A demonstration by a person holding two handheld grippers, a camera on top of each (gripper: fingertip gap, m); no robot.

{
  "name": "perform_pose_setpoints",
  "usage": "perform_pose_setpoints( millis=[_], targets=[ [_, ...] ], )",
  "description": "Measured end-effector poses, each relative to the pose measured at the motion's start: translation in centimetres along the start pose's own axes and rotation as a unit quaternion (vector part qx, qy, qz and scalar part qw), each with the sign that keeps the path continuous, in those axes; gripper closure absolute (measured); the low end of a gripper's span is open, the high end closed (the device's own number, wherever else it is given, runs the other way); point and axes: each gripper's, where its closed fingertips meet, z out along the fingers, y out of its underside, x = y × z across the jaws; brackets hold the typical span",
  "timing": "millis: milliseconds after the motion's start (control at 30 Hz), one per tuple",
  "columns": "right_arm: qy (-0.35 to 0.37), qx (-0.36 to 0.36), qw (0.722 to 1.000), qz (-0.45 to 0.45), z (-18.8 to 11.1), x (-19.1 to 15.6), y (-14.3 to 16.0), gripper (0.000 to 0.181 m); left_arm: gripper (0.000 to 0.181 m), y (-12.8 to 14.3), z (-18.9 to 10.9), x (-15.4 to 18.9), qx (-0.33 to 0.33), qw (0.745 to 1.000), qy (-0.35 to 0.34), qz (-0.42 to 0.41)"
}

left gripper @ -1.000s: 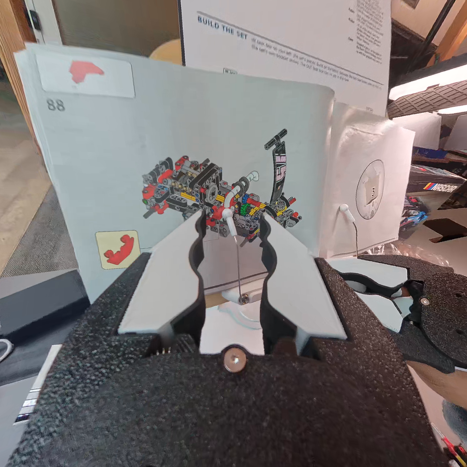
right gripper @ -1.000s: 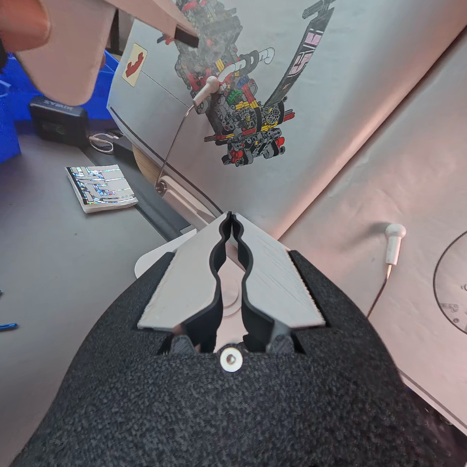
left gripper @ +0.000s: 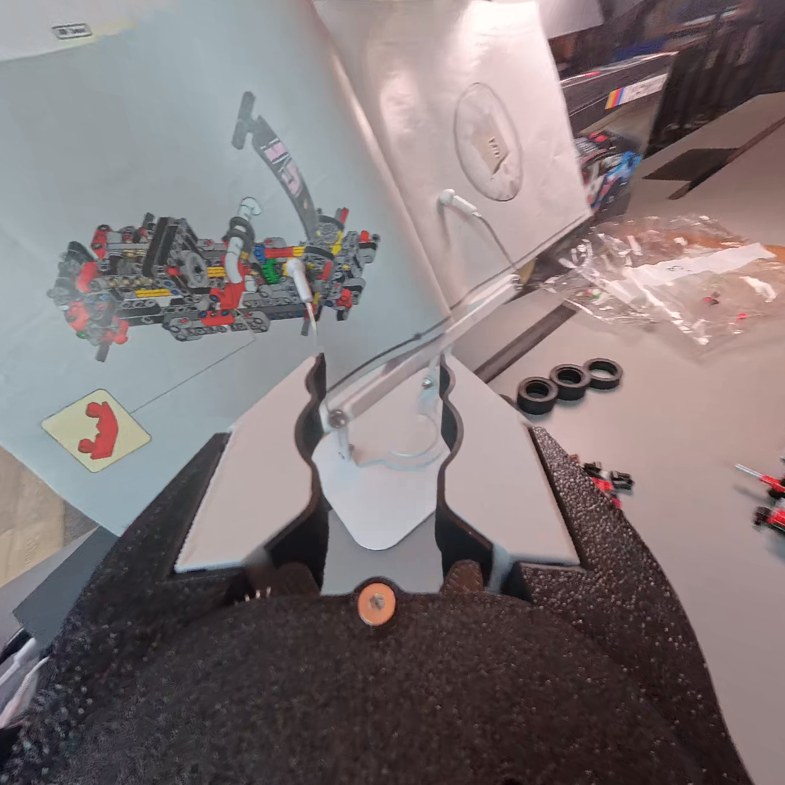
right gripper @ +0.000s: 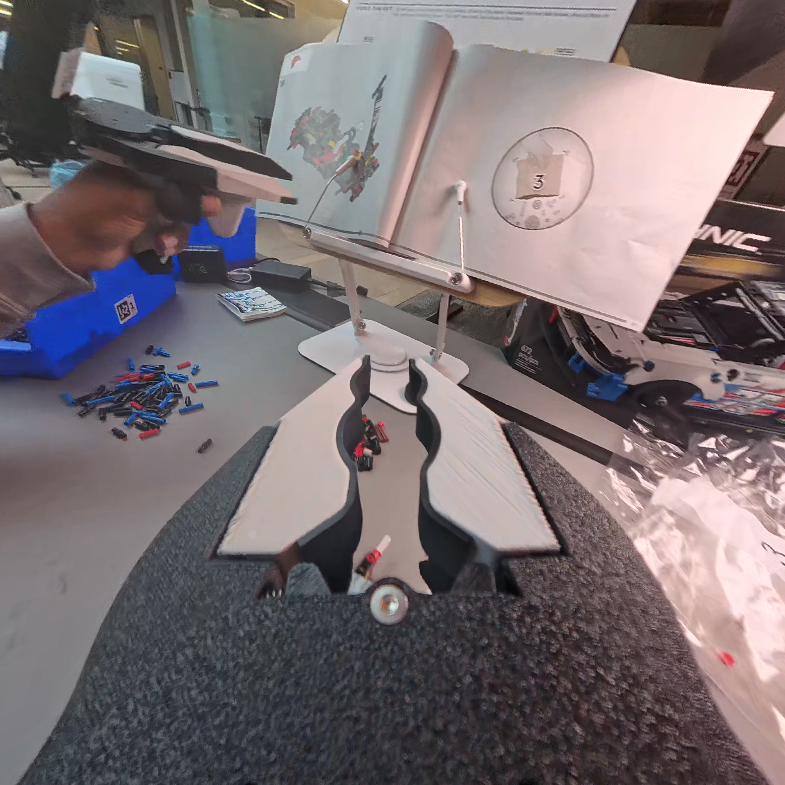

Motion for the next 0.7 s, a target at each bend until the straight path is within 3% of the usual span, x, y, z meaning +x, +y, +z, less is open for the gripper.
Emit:
perform_pose_setpoints(
  millis=[33,167,333,400,467,533,633,700],
  targets=[
    [0.001,-0.003,1.000,0.002,-1.4,0.7,0.5,0.161,0.122,0.0,-1.0,1.5,0.008,1.000,0.023,0.001],
    [-0.031,-0.070,0.997,0.002,-6.6,2.0,4.1,0.130,0.104,2.2,-5.2,8.1,0.007,0.993,0.115,0.020],
    [0.030,-0.161,0.986,-0.041,-12.6,5.8,9.0,0.122,0.093,6.4,-10.5,15.9,-0.021,0.974,0.227,0.012],
    [0.026,-0.191,0.979,-0.065,-14.1,5.8,10.7,0.128,0.092,7.6,-12.3,18.4,-0.023,0.966,0.259,0.002],
    [0.010,-0.195,0.973,-0.123,-14.3,4.1,11.3,0.141,0.093,8.9,-13.5,20.5,-0.029,0.960,0.278,0.004],
    [-0.037,-0.184,0.965,-0.181,-13.3,0.0,11.4,0.157,0.095,10.4,-14.0,21.9,-0.039,0.958,0.282,0.019],
    [-0.060,-0.176,0.943,-0.275,-10.2,-4.9,11.9,0.158,0.098,12.4,-13.9,23.6,-0.064,0.952,0.296,0.030],
    [-0.033,-0.196,0.910,-0.363,-8.1,-5.3,12.9,0.158,0.097,13.0,-13.8,24.4,-0.074,0.948,0.307,0.029]
  ],
)
